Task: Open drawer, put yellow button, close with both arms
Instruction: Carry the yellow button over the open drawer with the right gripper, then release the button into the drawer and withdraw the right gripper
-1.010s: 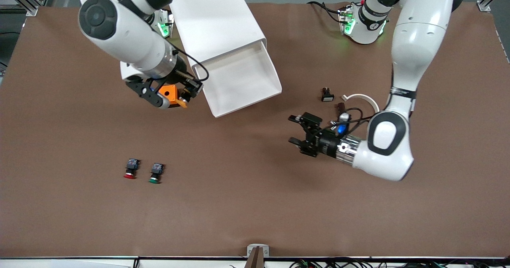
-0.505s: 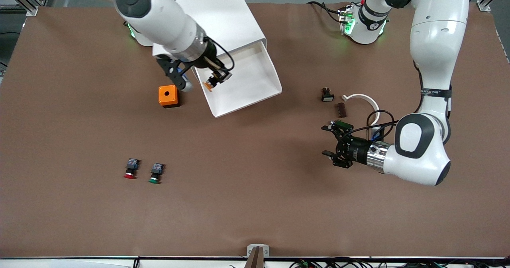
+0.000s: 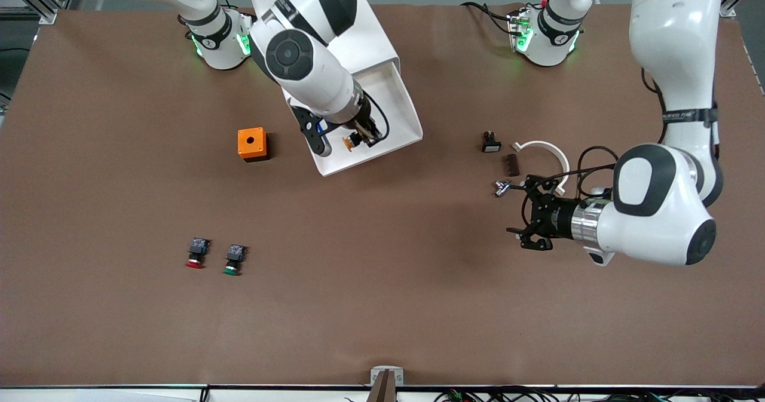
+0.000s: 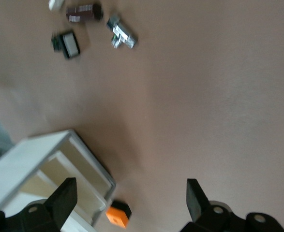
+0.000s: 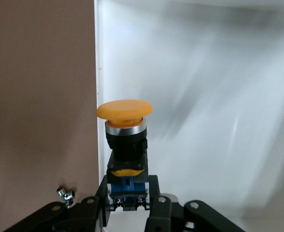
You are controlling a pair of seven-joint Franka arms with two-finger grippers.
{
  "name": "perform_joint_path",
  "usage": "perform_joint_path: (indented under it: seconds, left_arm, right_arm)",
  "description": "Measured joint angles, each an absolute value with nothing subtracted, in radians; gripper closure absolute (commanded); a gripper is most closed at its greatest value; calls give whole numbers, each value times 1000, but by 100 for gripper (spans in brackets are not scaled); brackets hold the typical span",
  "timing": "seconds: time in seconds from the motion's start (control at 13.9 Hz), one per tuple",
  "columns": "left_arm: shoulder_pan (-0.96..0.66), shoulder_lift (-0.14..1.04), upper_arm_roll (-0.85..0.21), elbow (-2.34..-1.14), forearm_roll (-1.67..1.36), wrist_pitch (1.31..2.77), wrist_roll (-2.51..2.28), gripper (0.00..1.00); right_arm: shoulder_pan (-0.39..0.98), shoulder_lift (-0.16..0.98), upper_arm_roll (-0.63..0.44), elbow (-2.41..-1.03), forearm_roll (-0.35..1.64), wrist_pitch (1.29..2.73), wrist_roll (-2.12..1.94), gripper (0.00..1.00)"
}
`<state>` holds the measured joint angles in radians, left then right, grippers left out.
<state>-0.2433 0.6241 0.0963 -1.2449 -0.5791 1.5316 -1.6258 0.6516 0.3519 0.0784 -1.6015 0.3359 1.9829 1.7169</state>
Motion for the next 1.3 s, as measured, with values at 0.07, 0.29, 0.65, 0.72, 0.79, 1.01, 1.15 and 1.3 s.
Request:
perform_joint_path:
  seconds: [0.07, 0.29, 0.65, 0.72, 0.79, 1.01, 1.15, 1.3]
  left_arm:
    - [-247, 605, 96, -1245, -547, 1531, -1616, 1]
    - [-255, 577, 94, -1246, -494, 1522, -1525, 1]
    - [-282, 548, 94, -1246, -366, 1484, -1329, 1]
    - [-291, 541, 93, -1246, -332, 1481, -1317, 0]
    - [-305, 534, 93, -1246, -292, 1479, -1314, 1]
    - [-363, 521, 92, -1246, -192, 1478, -1308, 1]
    - [-384, 506, 92, -1246, -152, 1471, -1271, 1]
    - [-388, 495, 92, -1246, -139, 1459, -1226, 0]
  right_arm:
    - [652, 355, 78, -1615, 335, 1996, 1718, 99]
    - [653, 354, 76, -1626, 329, 2001, 1721, 85]
    - [674, 357, 76, -1638, 288, 2010, 1771, 37]
    - [678, 357, 76, -1638, 286, 2011, 1783, 28]
    - [679, 357, 76, -1638, 285, 2011, 1789, 2]
    - [673, 355, 61, -1624, 204, 2017, 1792, 0]
    - [664, 346, 53, -1601, 55, 2010, 1719, 0]
    - [645, 336, 47, -1565, -30, 1953, 1623, 0]
